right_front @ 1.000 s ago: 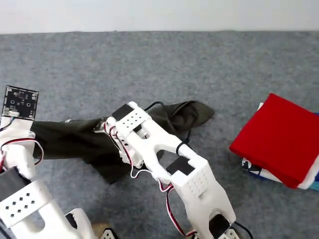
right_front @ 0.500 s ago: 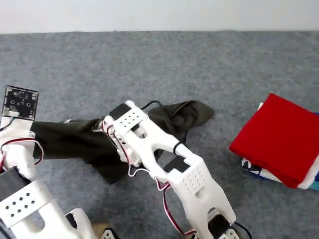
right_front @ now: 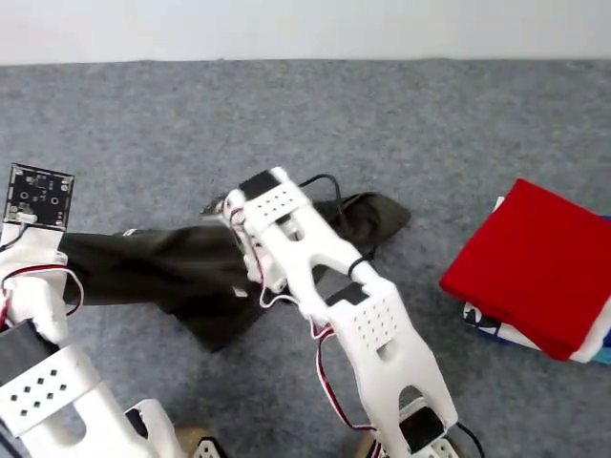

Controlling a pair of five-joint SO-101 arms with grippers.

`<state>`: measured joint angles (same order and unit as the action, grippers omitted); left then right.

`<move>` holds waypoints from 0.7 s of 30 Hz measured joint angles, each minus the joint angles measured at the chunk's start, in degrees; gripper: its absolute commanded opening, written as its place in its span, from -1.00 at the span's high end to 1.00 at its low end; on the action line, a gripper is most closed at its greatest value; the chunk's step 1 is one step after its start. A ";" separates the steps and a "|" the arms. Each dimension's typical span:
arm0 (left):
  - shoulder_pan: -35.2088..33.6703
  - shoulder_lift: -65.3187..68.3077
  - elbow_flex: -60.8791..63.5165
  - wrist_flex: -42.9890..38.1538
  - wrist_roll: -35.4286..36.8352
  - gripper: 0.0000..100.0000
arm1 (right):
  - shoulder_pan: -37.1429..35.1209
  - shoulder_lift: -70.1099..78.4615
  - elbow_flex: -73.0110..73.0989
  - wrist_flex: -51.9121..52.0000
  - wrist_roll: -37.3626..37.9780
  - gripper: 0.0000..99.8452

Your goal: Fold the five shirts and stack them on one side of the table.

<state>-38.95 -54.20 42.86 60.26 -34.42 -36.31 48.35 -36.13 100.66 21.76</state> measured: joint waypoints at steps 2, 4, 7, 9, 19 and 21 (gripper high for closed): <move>0.00 0.00 -1.85 0.00 0.00 0.97 | 1.58 -3.87 0.00 0.00 1.67 0.98; 0.18 0.00 -4.22 0.00 0.00 0.97 | 3.08 -9.67 0.00 0.00 3.60 0.98; 3.16 0.00 -7.74 0.00 0.00 0.97 | 5.45 -19.43 0.00 0.00 6.59 0.98; 5.80 0.00 -10.20 0.00 0.00 0.97 | 7.47 -26.20 0.00 0.00 8.53 0.98; 16.44 0.00 -22.24 -9.23 0.00 0.97 | 16.62 -55.56 0.00 -0.09 18.73 0.98; 17.93 0.00 -25.76 -9.76 0.00 0.97 | 18.20 -60.75 0.00 -0.62 20.75 0.98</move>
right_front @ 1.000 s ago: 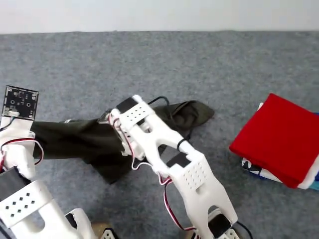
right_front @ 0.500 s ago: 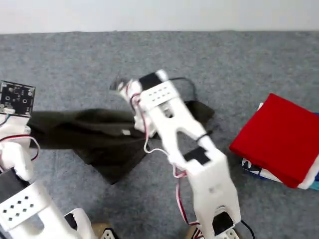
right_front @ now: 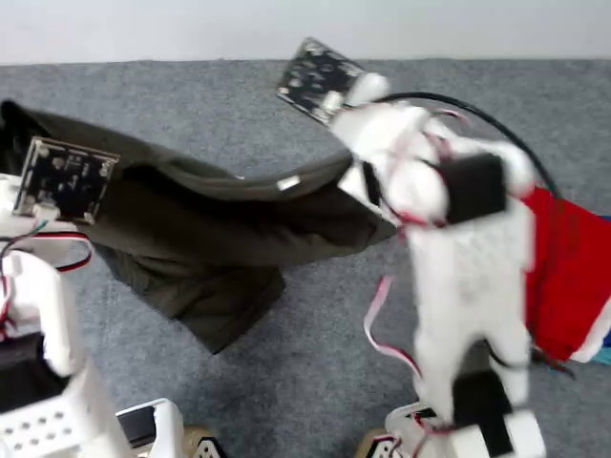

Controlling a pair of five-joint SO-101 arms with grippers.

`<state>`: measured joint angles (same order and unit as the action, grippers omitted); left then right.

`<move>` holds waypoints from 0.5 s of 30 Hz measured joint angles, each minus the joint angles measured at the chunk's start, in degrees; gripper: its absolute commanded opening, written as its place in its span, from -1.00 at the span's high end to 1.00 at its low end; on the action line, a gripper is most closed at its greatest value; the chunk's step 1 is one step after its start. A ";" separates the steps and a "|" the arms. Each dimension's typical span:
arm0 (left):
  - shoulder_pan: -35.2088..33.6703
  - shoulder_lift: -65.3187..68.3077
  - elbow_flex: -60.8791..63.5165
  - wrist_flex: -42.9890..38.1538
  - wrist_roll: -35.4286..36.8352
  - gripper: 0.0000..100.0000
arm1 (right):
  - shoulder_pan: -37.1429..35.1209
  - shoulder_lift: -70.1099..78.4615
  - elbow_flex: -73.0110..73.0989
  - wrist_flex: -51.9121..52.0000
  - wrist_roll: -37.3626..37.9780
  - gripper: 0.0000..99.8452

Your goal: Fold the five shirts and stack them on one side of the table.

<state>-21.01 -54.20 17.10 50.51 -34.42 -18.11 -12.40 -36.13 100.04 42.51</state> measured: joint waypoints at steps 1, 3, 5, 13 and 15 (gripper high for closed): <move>0.70 0.00 -2.02 -0.09 0.00 0.97 | 0.70 -2.64 0.00 -0.79 1.05 0.98; 2.64 0.00 -6.07 -0.35 0.00 0.97 | 2.02 -7.47 0.00 -2.37 3.25 0.98; 4.48 0.00 -10.20 -0.44 -0.26 0.97 | 3.78 -11.78 -0.09 -4.22 5.45 0.98; 10.37 -0.62 -21.36 -0.53 -9.23 0.97 | 14.24 -24.18 -0.09 -11.08 10.90 0.98; 10.64 -0.62 -23.30 -0.53 -10.81 0.97 | 16.70 -26.90 -0.09 -13.01 11.87 0.98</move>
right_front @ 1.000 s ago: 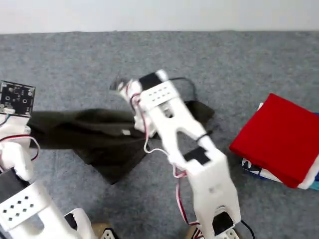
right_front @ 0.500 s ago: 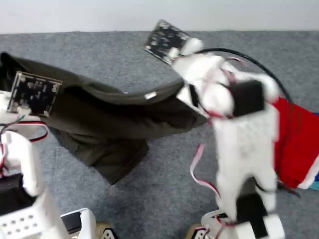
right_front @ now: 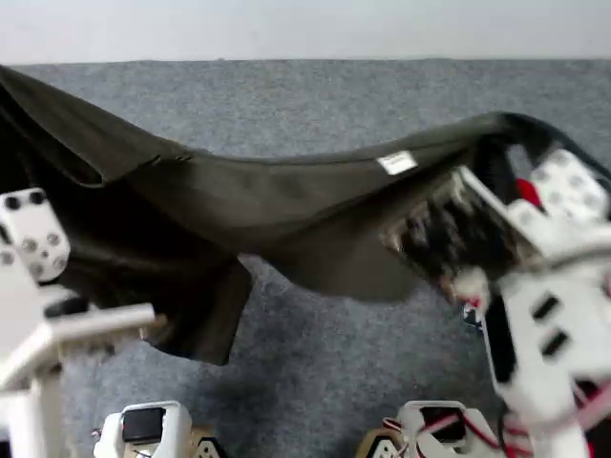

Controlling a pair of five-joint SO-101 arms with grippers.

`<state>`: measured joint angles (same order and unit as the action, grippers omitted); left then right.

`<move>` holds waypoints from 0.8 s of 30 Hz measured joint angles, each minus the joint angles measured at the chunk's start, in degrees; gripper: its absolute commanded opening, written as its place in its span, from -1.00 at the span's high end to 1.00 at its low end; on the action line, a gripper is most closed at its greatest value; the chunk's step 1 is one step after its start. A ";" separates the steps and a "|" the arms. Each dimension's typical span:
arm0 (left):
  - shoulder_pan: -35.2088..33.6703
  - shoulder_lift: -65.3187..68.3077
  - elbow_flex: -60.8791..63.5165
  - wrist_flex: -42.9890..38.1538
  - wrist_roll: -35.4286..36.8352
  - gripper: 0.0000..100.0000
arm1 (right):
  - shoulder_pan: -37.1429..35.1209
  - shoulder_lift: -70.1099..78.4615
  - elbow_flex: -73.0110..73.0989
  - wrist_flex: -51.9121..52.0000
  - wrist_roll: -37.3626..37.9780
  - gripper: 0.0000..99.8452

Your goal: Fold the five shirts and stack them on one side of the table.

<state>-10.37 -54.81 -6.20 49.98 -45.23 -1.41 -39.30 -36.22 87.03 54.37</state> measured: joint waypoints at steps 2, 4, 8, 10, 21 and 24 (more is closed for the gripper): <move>0.09 0.00 -1.67 0.00 -0.79 0.97 | 2.37 -1.93 -0.09 -2.11 0.79 0.98; 0.09 0.00 -3.34 0.00 -0.97 0.97 | 4.31 -2.99 -1.23 -4.04 1.76 0.98; 0.09 0.00 -7.21 0.00 -3.60 0.97 | 6.86 -4.92 -1.58 -6.77 3.08 0.98; 0.09 -0.09 -8.44 -1.05 -5.19 0.97 | 8.09 -5.45 -1.58 -7.30 3.25 0.98; 0.09 1.14 -10.11 -8.53 -7.82 0.97 | 9.49 -8.09 -1.58 -7.30 3.34 0.98; 0.09 1.23 -10.55 -8.53 -8.00 0.97 | 9.49 -10.37 -1.67 -7.12 3.34 0.98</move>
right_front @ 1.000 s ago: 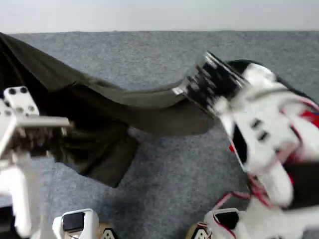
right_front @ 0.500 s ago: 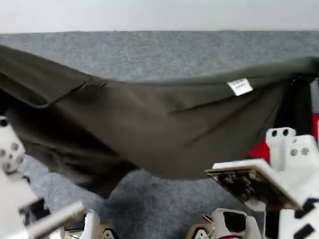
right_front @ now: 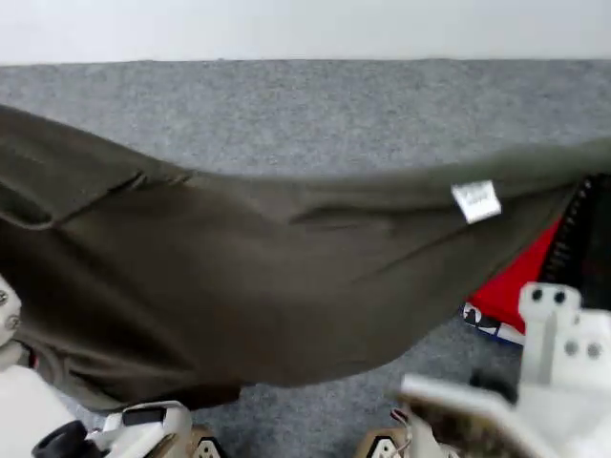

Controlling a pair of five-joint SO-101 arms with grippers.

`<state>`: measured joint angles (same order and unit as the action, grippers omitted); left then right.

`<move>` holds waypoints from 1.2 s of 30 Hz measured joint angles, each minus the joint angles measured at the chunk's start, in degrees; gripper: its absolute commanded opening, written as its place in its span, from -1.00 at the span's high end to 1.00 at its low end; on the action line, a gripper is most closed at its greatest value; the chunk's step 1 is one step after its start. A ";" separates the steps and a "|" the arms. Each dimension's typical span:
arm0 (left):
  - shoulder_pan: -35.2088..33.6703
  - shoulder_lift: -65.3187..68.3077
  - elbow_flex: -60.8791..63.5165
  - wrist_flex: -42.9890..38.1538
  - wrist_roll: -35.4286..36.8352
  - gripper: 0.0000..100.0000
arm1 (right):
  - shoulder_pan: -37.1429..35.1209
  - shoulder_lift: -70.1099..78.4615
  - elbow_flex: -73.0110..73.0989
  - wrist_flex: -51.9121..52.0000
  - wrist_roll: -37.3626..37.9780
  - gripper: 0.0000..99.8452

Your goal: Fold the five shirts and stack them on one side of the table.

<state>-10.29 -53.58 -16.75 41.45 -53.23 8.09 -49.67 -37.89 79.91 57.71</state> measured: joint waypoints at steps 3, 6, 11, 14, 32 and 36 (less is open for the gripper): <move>0.00 -0.79 -0.53 0.53 0.00 0.97 | 0.35 -1.76 0.00 2.11 0.00 0.98; 0.00 -2.02 -0.62 3.08 0.00 0.97 | 0.35 -1.85 0.00 4.66 0.00 0.98; 0.00 -1.93 -0.62 8.09 -0.18 0.97 | 0.35 -1.85 0.18 7.56 0.00 0.98; 0.00 -1.14 0.62 8.35 -0.18 0.97 | 0.35 -1.85 3.52 7.56 0.00 0.98; 2.11 26.11 28.66 -14.42 -0.18 0.97 | -3.78 16.79 49.93 -24.44 -0.18 0.98; 2.11 34.11 28.75 -21.45 -0.53 0.97 | -5.63 22.95 56.88 -39.21 -0.18 0.98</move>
<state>-8.18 -19.47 12.00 20.00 -53.76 2.46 -26.73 18.99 40.70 57.54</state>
